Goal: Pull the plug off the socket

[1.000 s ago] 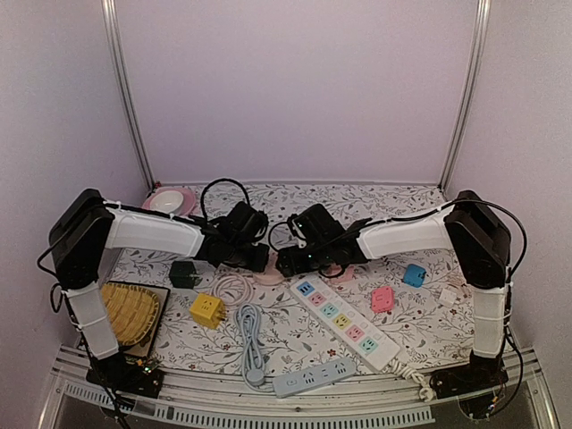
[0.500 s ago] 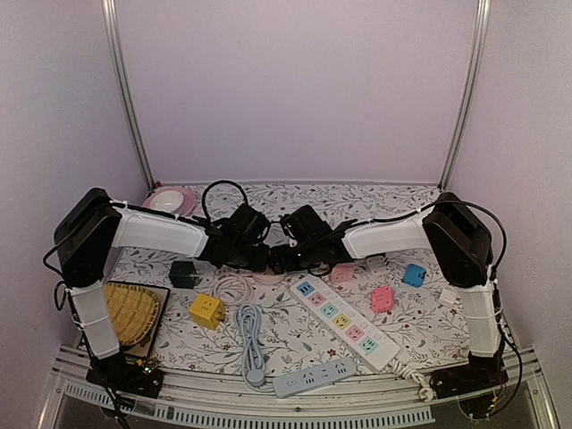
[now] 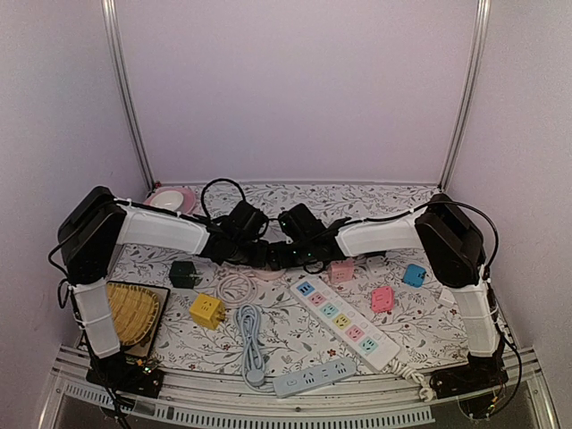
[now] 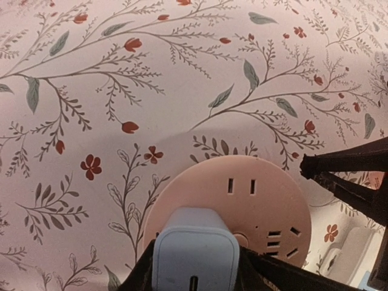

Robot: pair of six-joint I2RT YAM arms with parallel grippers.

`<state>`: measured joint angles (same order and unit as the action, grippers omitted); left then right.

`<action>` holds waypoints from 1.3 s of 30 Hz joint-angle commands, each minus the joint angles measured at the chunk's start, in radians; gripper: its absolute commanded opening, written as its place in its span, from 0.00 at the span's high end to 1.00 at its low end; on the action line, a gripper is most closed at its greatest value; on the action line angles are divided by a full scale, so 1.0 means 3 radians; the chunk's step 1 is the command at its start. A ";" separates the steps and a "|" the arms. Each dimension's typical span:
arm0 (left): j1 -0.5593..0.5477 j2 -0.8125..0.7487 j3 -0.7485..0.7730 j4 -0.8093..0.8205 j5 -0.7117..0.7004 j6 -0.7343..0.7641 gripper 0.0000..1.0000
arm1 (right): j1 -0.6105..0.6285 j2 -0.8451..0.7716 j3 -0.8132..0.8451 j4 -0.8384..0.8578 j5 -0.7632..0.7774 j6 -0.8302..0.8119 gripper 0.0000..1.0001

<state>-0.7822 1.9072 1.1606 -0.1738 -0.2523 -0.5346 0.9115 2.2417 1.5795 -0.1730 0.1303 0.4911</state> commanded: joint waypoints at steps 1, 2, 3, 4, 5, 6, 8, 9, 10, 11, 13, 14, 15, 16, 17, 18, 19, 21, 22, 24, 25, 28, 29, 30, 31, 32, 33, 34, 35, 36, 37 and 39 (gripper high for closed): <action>-0.0020 -0.0315 -0.0107 0.0557 0.0188 0.0063 1.00 | -0.0082 0.0289 -0.0027 -0.0390 0.0211 -0.0012 0.19; -0.0018 -0.0358 -0.0165 0.0613 0.0194 0.0066 1.00 | -0.0094 0.0302 -0.0024 -0.0401 0.0195 -0.0008 0.19; -0.0019 -0.0396 -0.0216 0.0667 0.0205 0.0067 1.00 | -0.0102 0.0311 -0.0019 -0.0415 0.0184 0.0001 0.19; -0.0017 -0.0427 -0.0263 0.0712 0.0200 0.0066 1.00 | -0.0114 0.0322 -0.0019 -0.0427 0.0171 0.0011 0.19; -0.0017 -0.0452 -0.0292 0.0743 0.0202 0.0064 1.00 | -0.0121 0.0325 -0.0019 -0.0437 0.0162 0.0018 0.19; -0.0017 -0.0475 -0.0313 0.0763 0.0210 0.0072 1.00 | -0.0127 0.0325 -0.0023 -0.0447 0.0155 0.0022 0.19; -0.0019 -0.0510 -0.0339 0.0791 0.0207 0.0088 1.00 | -0.0133 0.0325 -0.0024 -0.0467 0.0167 0.0029 0.19; -0.0019 -0.0520 -0.0340 0.0800 0.0212 0.0103 1.00 | -0.0133 0.0325 -0.0024 -0.0474 0.0169 0.0030 0.19; -0.0017 -0.0523 -0.0341 0.0808 0.0221 0.0121 1.00 | -0.0132 0.0325 -0.0026 -0.0479 0.0168 0.0032 0.19; -0.0020 -0.0523 -0.0334 0.0809 0.0227 0.0131 1.00 | -0.0131 0.0325 -0.0029 -0.0481 0.0173 0.0038 0.19; -0.0018 -0.0506 -0.0318 0.0794 0.0208 0.0149 1.00 | -0.0134 0.0325 -0.0029 -0.0491 0.0178 0.0047 0.19; -0.0020 -0.0494 -0.0313 0.0772 0.0193 0.0146 1.00 | -0.0130 0.0325 -0.0033 -0.0496 0.0182 0.0050 0.19; -0.0020 -0.0486 -0.0303 0.0745 0.0165 0.0146 1.00 | -0.0132 0.0325 -0.0034 -0.0501 0.0191 0.0054 0.19; -0.0018 -0.0472 -0.0283 0.0710 0.0127 0.0148 1.00 | -0.0133 0.0325 -0.0039 -0.0502 0.0190 0.0053 0.19; -0.0018 -0.0450 -0.0255 0.0651 0.0081 0.0146 1.00 | -0.0134 0.0325 -0.0043 -0.0506 0.0193 0.0055 0.19; -0.0020 -0.0429 -0.0220 0.0597 0.0047 0.0154 1.00 | -0.0129 0.0325 -0.0044 -0.0507 0.0192 0.0055 0.19; -0.0021 -0.0408 -0.0181 0.0541 0.0014 0.0163 1.00 | -0.0127 0.0321 -0.0051 -0.0512 0.0194 0.0059 0.19; 0.0000 -0.0355 -0.0085 0.0411 -0.0019 0.0169 1.00 | -0.0124 0.0308 -0.0063 -0.0515 0.0214 0.0051 0.19; 0.0023 -0.0324 -0.0037 0.0329 0.0011 0.0167 1.00 | -0.0121 0.0305 -0.0065 -0.0521 0.0228 0.0050 0.19; 0.0094 -0.0245 0.0088 0.0193 0.0146 0.0149 1.00 | -0.0118 0.0305 -0.0065 -0.0532 0.0252 0.0046 0.19; 0.0131 -0.0196 0.0167 0.0140 0.0213 0.0146 1.00 | -0.0117 0.0309 -0.0065 -0.0537 0.0258 0.0045 0.19; 0.0211 -0.0031 0.0374 -0.0064 0.0313 0.0205 1.00 | -0.0118 0.0315 -0.0065 -0.0553 0.0271 0.0045 0.19; 0.0214 0.0019 0.0429 -0.0115 0.0319 0.0240 1.00 | -0.0118 0.0319 -0.0065 -0.0553 0.0272 0.0045 0.20; 0.0215 0.0056 0.0460 -0.0141 0.0315 0.0270 1.00 | -0.0115 0.0320 -0.0065 -0.0553 0.0268 0.0047 0.19; 0.0210 0.0074 0.0467 -0.0149 0.0316 0.0295 1.00 | -0.0113 0.0320 -0.0065 -0.0553 0.0263 0.0046 0.20; 0.0202 0.0083 0.0461 -0.0143 0.0303 0.0311 1.00 | -0.0114 0.0324 -0.0065 -0.0553 0.0253 0.0045 0.19; 0.0189 0.0085 0.0447 -0.0137 0.0267 0.0333 1.00 | -0.0112 0.0325 -0.0062 -0.0553 0.0244 0.0045 0.19; 0.0165 0.0081 0.0431 -0.0132 0.0169 0.0354 1.00 | -0.0110 0.0325 -0.0060 -0.0555 0.0240 0.0045 0.19; 0.0144 0.0073 0.0412 -0.0128 0.0090 0.0382 1.00 | -0.0113 0.0325 -0.0055 -0.0554 0.0232 0.0045 0.19; 0.0117 0.0055 0.0387 -0.0108 0.0008 0.0401 1.00 | -0.0110 0.0325 -0.0052 -0.0553 0.0224 0.0041 0.19; 0.0091 0.0033 0.0351 -0.0081 -0.0073 0.0425 1.00 | -0.0113 0.0325 -0.0050 -0.0553 0.0218 0.0040 0.19; 0.0050 -0.0031 0.0259 0.0009 -0.0235 0.0473 1.00 | -0.0114 0.0325 -0.0049 -0.0553 0.0209 0.0035 0.19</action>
<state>-0.7475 1.9434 1.2453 -0.2630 -0.1955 -0.4377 0.8803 2.2623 1.5978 -0.1753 0.1749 0.5205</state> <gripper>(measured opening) 0.294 0.809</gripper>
